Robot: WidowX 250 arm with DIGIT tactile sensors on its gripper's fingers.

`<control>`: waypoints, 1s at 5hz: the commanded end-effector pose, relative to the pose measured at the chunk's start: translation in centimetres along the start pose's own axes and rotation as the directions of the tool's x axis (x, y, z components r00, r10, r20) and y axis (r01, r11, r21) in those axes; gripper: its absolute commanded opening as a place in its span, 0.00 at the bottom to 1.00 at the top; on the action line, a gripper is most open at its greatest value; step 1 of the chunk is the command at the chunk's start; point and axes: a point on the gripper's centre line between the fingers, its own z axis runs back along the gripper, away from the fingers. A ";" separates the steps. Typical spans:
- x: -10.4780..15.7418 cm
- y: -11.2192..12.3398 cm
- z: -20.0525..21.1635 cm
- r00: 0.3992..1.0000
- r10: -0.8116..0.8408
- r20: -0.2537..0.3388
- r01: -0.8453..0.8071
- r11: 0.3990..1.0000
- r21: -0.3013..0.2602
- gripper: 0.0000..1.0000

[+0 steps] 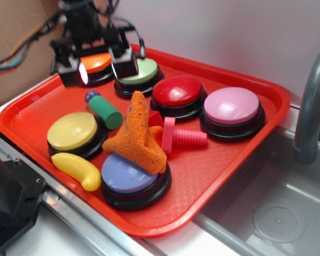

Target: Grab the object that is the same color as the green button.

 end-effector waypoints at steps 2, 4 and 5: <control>1.9 1.9 -4.3 0.985 0.170 0.004 -0.170 0.984 -0.055 1.00; 1.6 2.5 -4.9 0.990 0.142 -0.020 -0.143 0.986 -0.088 0.43; 1.2 2.6 -4.8 0.993 0.115 -0.021 -0.117 0.988 -0.102 0.00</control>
